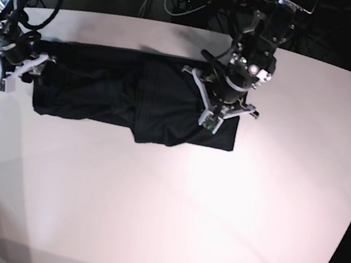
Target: Fold the T-shirt properly
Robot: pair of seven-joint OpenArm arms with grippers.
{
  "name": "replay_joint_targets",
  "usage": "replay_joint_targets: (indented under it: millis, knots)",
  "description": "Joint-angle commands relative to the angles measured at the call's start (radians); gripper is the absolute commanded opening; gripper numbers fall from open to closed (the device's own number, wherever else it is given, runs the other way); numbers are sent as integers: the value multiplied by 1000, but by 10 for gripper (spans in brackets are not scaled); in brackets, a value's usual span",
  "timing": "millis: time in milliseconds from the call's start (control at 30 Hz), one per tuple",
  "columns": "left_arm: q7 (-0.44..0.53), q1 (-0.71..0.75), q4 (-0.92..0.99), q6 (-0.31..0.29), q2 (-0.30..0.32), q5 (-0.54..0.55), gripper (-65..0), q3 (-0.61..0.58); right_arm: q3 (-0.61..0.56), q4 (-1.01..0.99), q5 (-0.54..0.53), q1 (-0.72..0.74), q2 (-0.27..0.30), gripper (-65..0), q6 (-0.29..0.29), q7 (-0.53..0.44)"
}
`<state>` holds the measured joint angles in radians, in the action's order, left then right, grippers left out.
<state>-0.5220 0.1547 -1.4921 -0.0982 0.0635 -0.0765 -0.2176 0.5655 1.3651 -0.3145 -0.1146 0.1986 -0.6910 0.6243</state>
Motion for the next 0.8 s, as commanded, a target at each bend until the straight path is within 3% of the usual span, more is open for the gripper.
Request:
replay_joint_targets:
  millis: [0,167,400,767]
  knots:
    - [-73,7,5,13,5,-22,-650,5,1,10,2,3,-4,-301,-7,15]
    - [-73,7,0,13,6,-22,-650,5,1,10,2,2,-61,-410,-7,15]
    - [-74,6,-5,13,8,-22,-650,5,3,14,2,2,-80,-646,-7,18]
    - [-85,-20,-167,13,6,-22,-650,5,1,138,2,-15,-50,-650,-7,22]
